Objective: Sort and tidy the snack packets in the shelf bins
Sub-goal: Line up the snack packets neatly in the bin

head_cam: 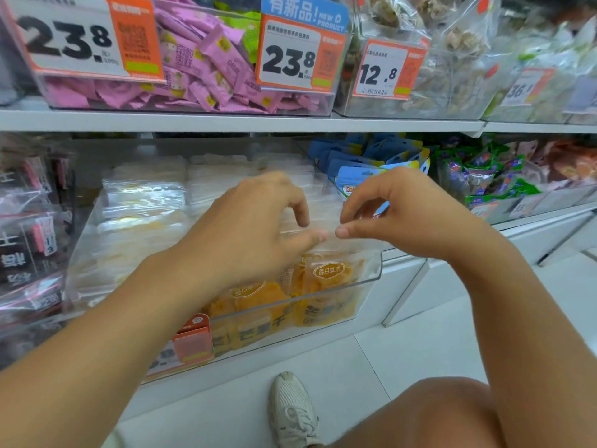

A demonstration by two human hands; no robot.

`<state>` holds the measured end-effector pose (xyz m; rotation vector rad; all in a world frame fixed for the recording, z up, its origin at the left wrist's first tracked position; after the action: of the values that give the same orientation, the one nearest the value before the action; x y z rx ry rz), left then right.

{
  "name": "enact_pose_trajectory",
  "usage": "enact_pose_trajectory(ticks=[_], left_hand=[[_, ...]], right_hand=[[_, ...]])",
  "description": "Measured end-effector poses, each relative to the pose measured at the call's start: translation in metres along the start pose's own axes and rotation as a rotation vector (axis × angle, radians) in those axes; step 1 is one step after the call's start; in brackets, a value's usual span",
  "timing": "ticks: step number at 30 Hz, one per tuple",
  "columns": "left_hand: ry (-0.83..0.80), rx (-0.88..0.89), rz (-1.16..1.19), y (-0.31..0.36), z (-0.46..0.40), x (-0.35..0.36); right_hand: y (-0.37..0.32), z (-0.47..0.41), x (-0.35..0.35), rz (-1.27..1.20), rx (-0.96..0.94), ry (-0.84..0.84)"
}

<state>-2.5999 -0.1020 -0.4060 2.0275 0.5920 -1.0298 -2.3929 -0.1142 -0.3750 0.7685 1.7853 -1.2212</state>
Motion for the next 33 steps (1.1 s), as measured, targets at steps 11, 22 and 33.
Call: enact_pose_trajectory(ticks=[11, 22, 33], left_hand=[[-0.171, -0.054, -0.168, -0.007, 0.022, 0.0], [-0.33, -0.06, -0.156, -0.01, 0.024, -0.011], [-0.343, -0.029, -0.256, -0.014, 0.02, -0.003]], right_hand=[[0.011, 0.005, 0.002, 0.002, 0.016, -0.048], [-0.031, -0.01, 0.005, 0.242, 0.045, -0.24], [-0.05, -0.011, 0.007, 0.659, 0.163, -0.216]])
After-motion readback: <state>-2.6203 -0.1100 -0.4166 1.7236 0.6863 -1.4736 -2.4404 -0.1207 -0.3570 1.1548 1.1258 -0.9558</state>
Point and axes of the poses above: each hand's wrist, its own z-axis away from the middle knuckle, its own x-axis out of the palm, y = z × x, the point moved 2 cm from there along -z, towards the middle knuckle
